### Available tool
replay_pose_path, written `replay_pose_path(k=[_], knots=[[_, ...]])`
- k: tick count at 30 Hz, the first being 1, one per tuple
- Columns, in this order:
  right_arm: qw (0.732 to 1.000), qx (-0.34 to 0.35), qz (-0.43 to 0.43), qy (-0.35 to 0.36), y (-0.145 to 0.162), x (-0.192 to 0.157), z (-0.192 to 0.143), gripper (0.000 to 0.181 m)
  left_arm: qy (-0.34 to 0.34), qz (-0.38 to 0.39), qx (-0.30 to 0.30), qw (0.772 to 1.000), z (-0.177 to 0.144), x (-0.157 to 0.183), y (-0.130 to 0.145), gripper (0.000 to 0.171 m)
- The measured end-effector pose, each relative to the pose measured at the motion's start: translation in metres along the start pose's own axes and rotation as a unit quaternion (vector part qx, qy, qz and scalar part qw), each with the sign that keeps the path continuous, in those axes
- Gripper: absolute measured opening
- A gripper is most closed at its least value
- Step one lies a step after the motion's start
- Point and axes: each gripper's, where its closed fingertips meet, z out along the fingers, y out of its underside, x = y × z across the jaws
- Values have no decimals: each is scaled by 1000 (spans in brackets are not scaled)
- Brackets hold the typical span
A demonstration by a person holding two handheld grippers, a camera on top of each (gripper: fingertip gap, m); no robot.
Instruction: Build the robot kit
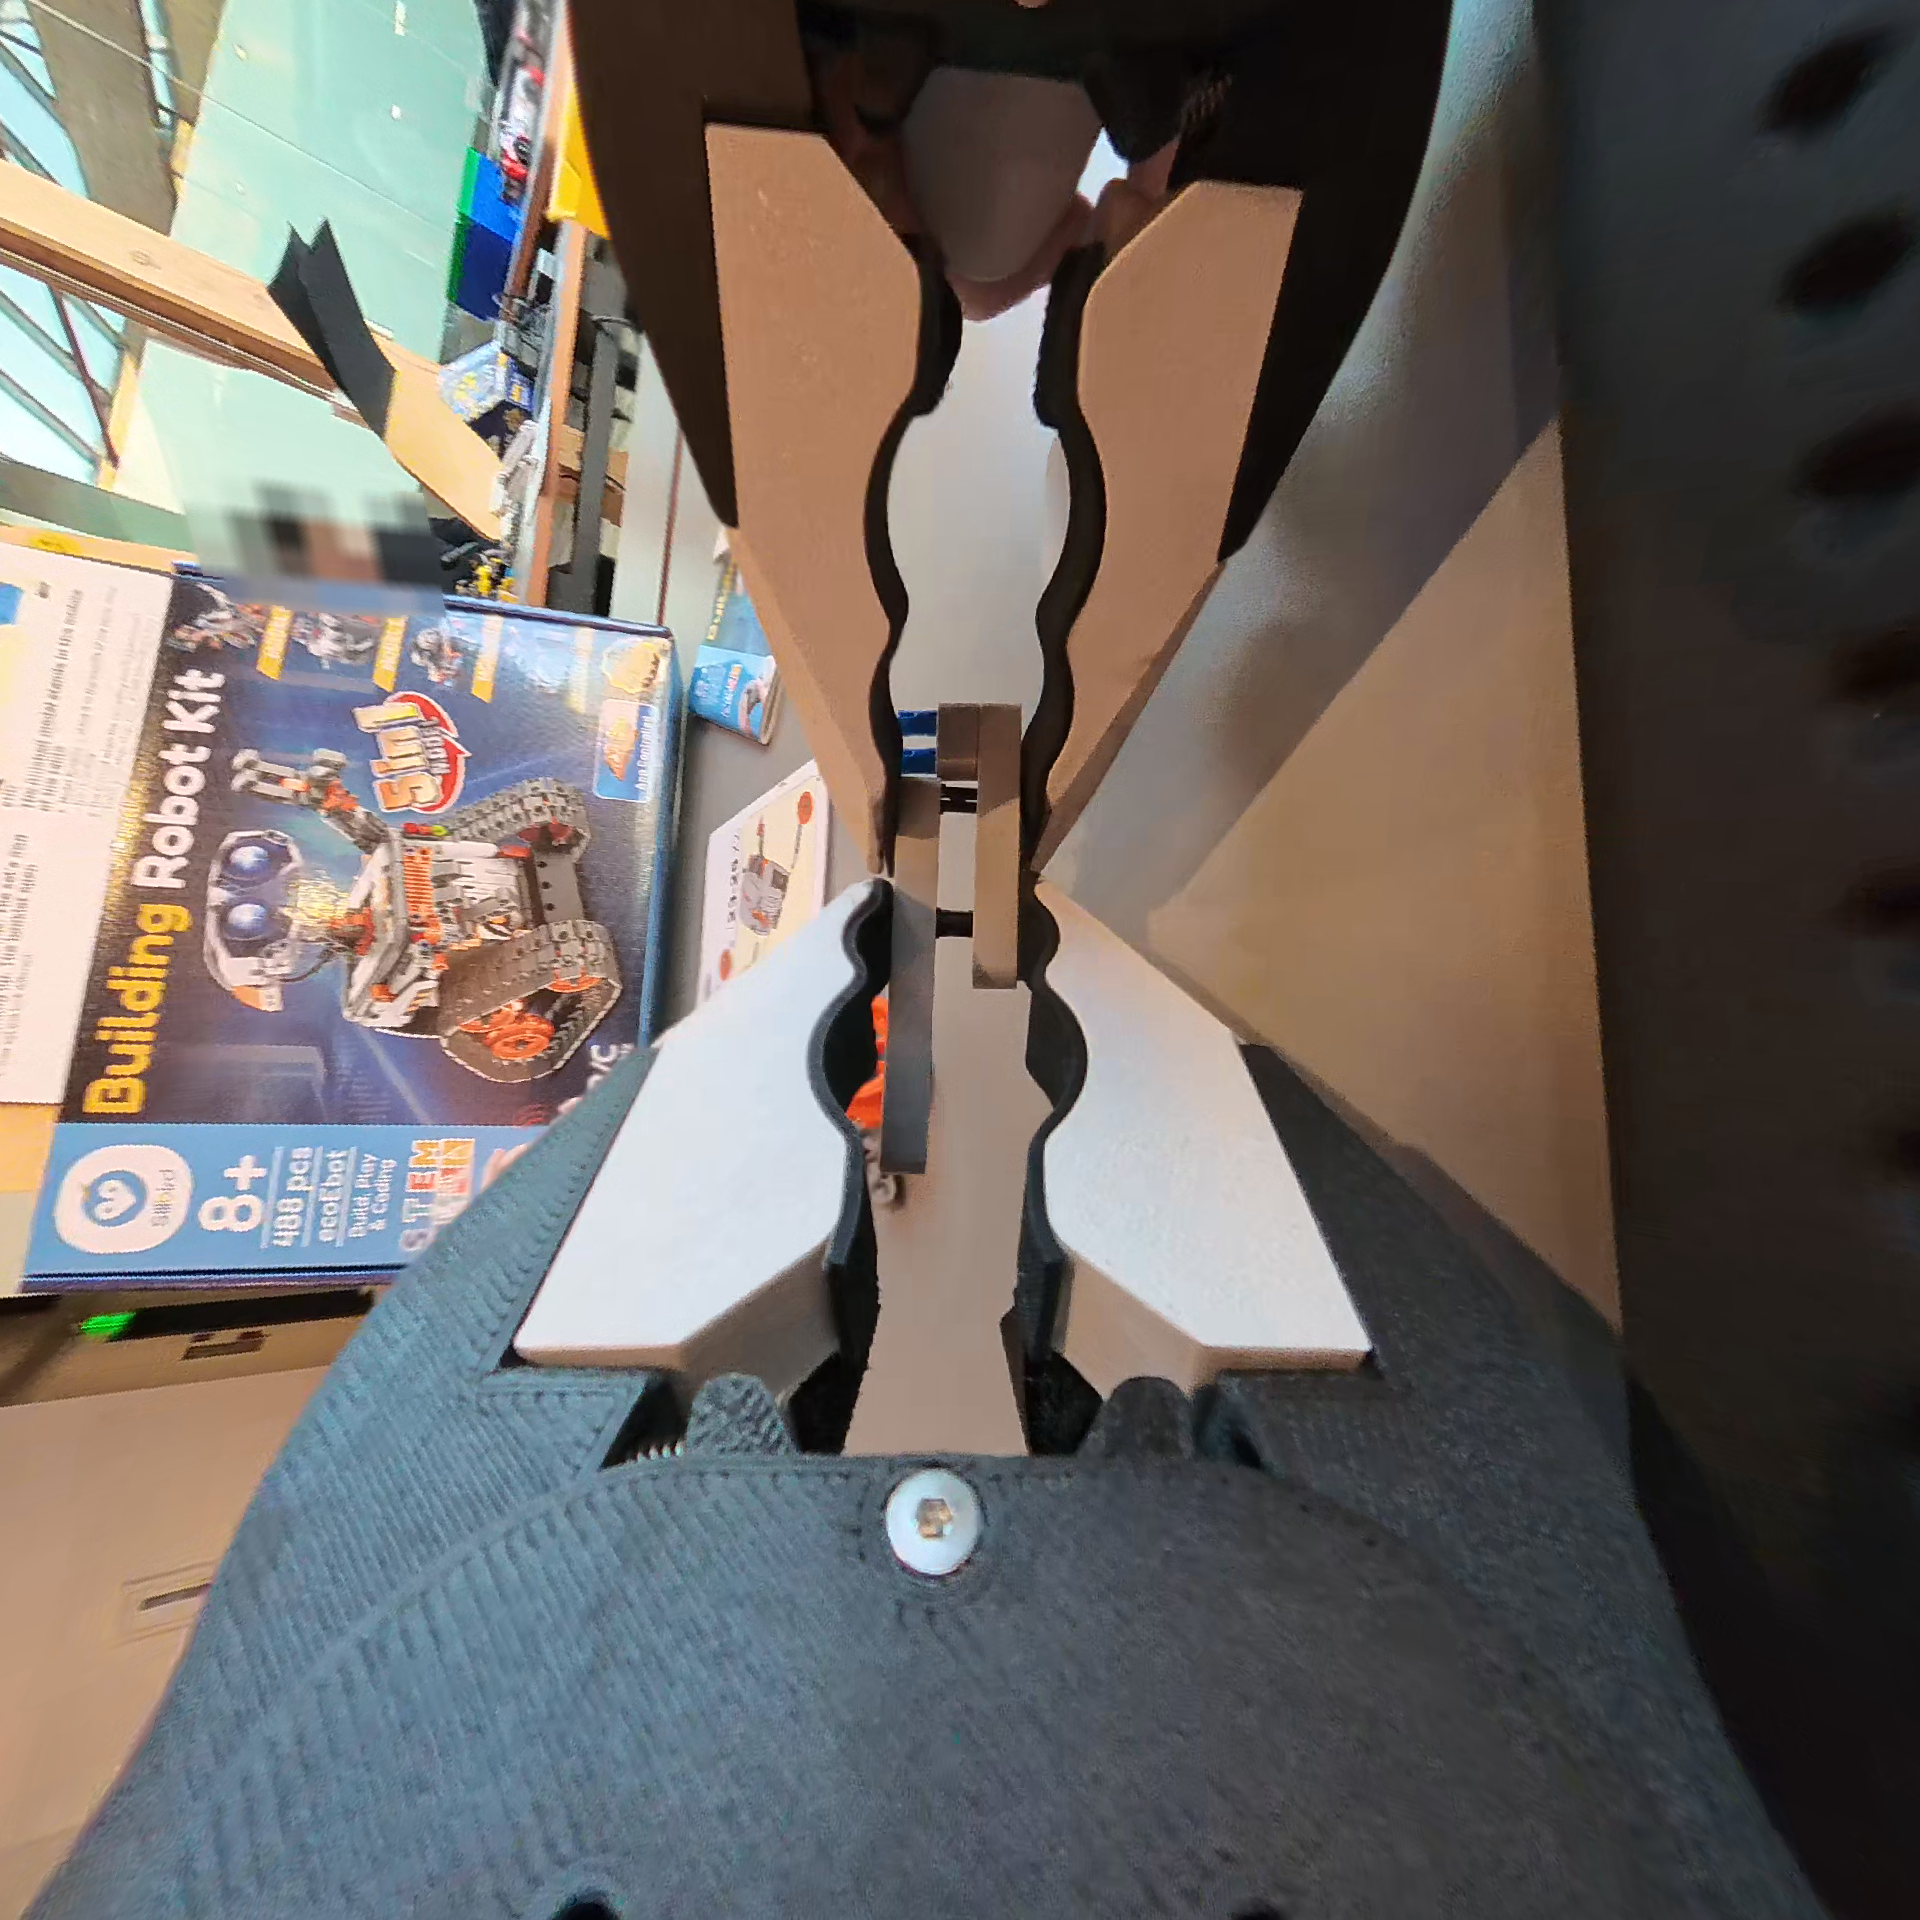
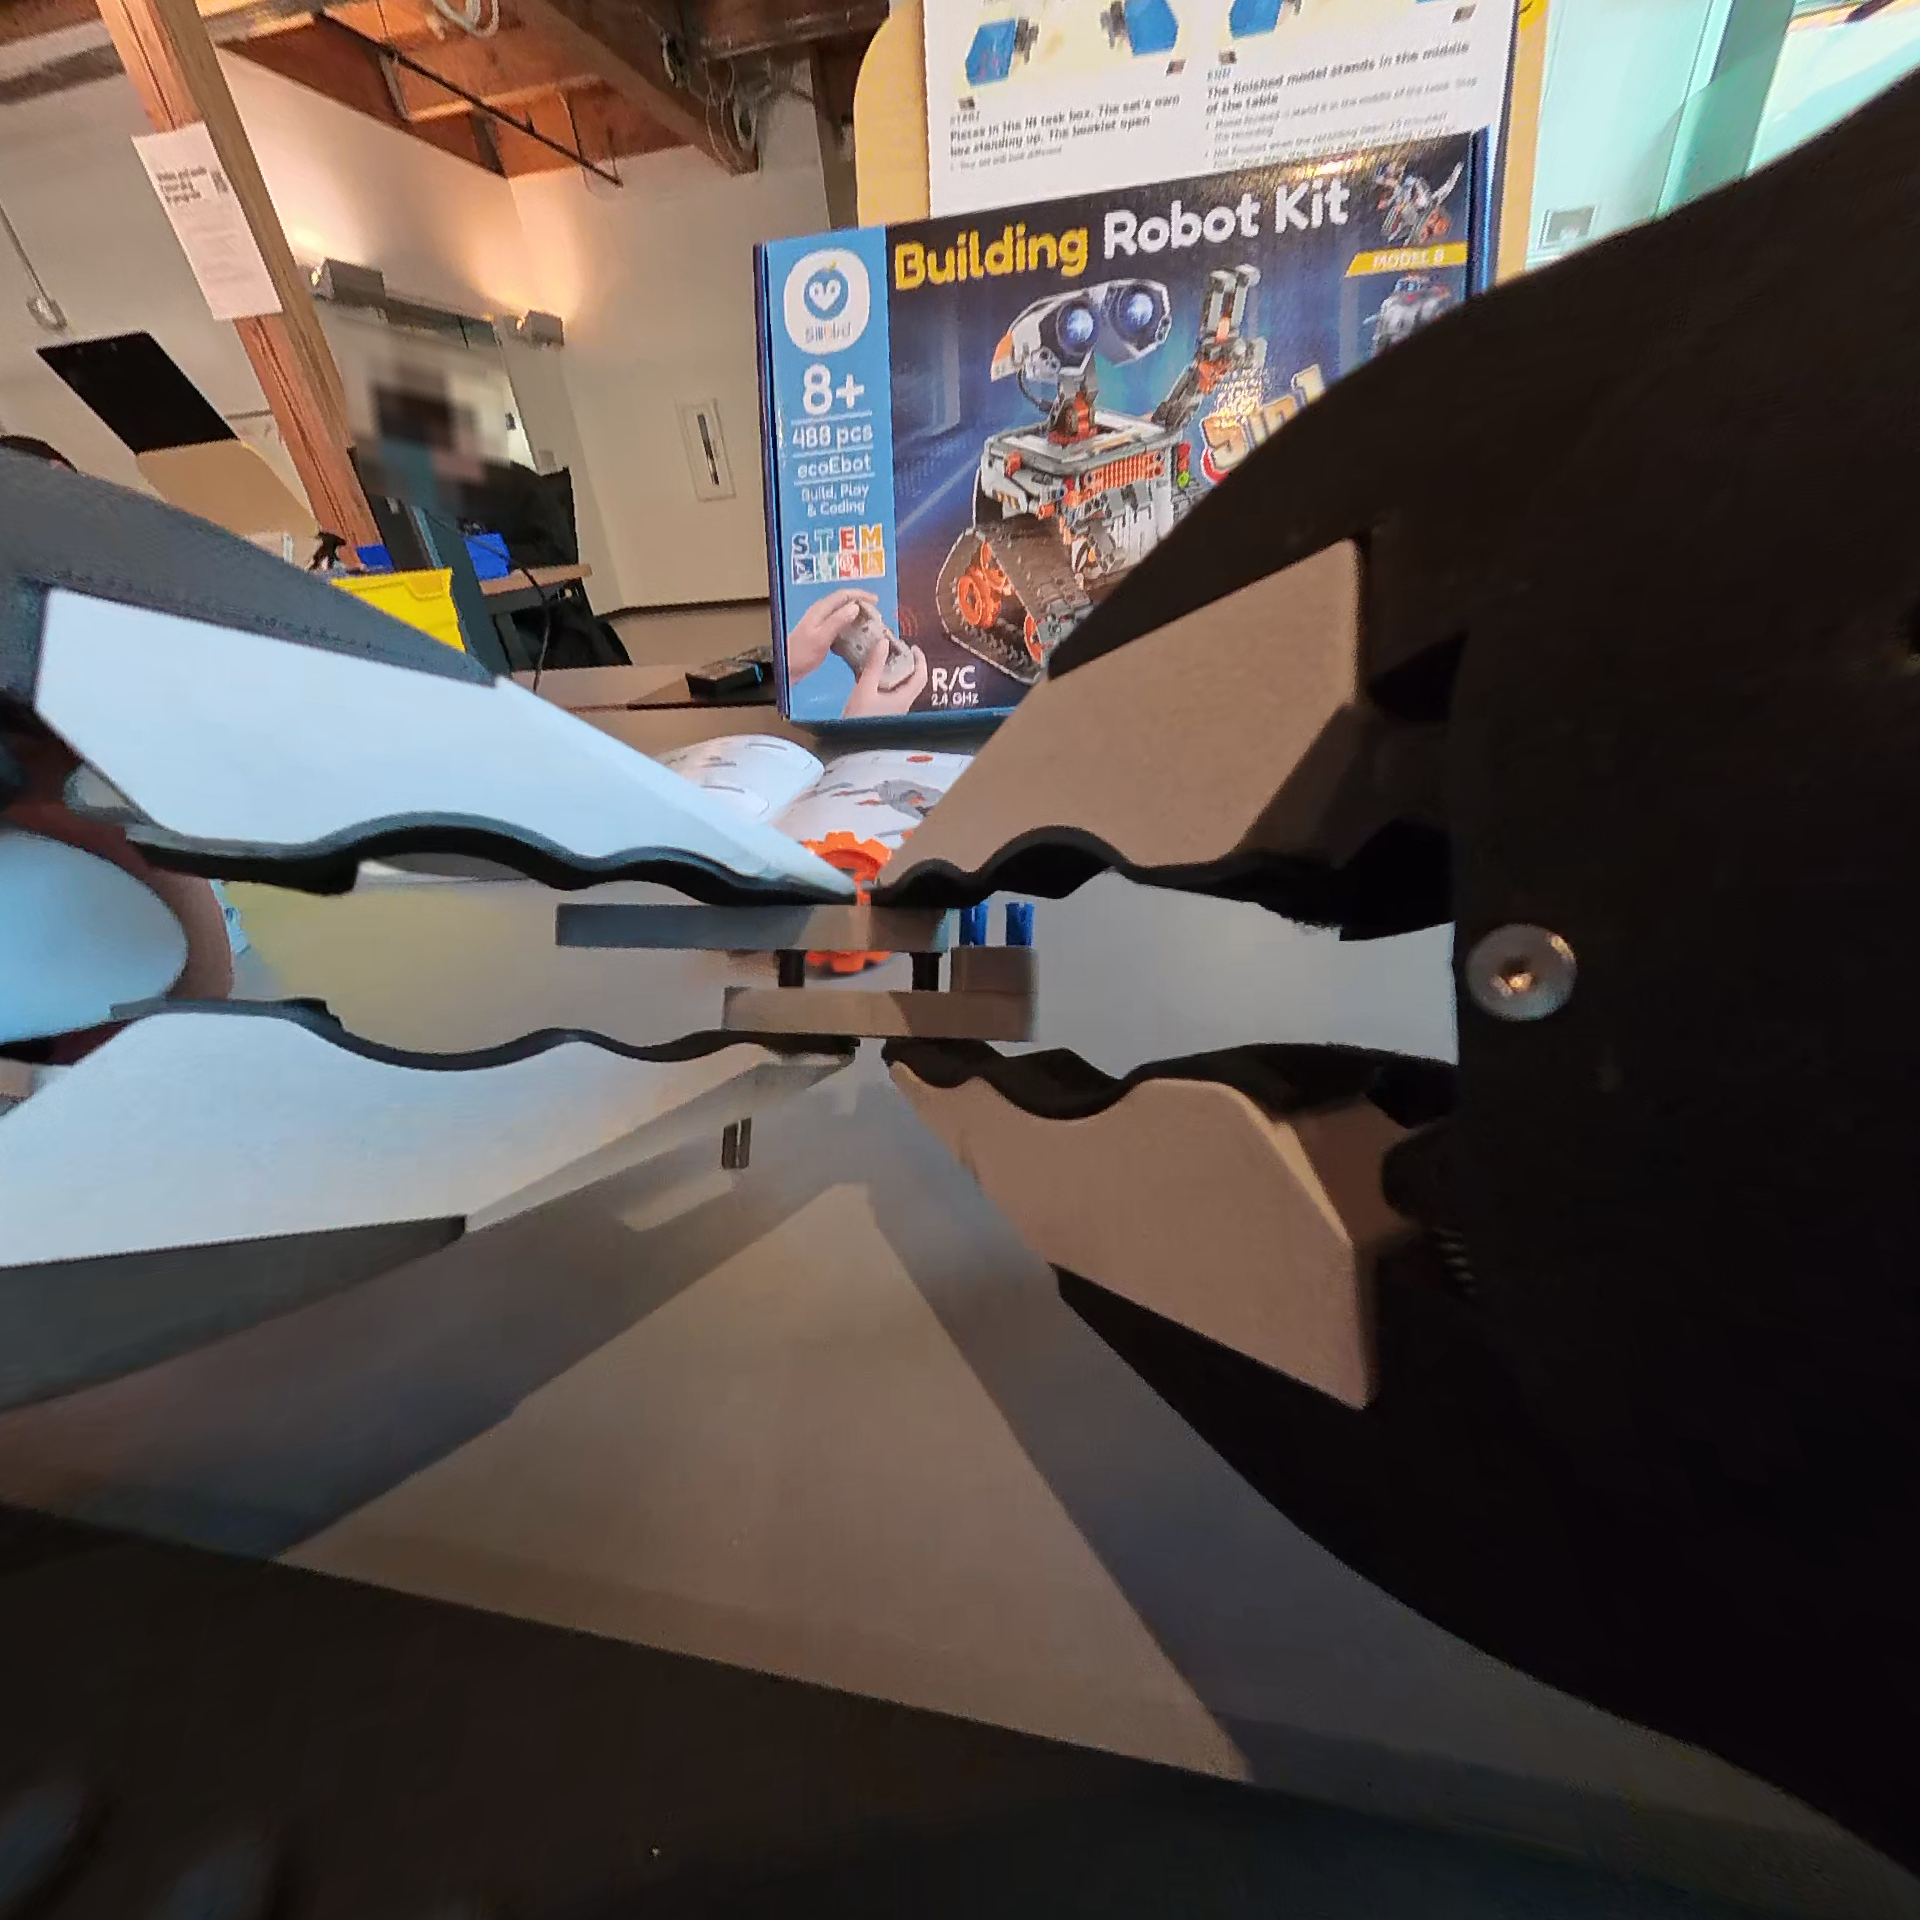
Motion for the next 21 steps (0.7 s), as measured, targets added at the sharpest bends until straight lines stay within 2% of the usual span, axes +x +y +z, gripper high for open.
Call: replay_pose_path(k=[15,18,21], knots=[[999,11,-29,35,-4,8,-3,24,-36,34,-4,999,-3,-7,-4,23],[998,26,10,62,-6,22,-6,27,-57,20,-3,998,-5,-17,-4,22],[981,99,137,94,-19,51,-24,47,-108,-20,-5,994,-13,-40,-1,22]])
